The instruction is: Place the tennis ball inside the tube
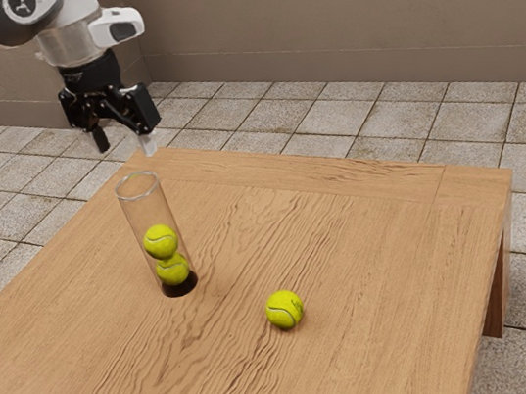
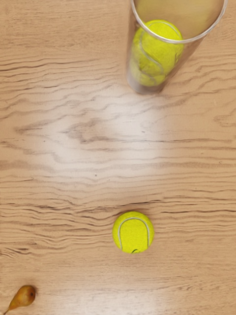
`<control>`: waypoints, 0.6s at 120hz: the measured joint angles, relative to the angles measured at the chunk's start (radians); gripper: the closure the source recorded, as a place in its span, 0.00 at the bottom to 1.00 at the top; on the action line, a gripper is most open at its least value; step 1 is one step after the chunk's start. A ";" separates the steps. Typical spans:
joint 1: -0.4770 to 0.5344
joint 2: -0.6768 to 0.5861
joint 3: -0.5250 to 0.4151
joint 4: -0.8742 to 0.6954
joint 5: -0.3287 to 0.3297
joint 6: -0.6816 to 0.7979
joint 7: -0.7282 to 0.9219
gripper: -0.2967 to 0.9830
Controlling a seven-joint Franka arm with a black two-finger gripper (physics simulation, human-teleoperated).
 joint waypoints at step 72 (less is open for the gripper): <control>0.010 -0.074 -0.121 -0.365 -0.035 0.303 -0.023 0.23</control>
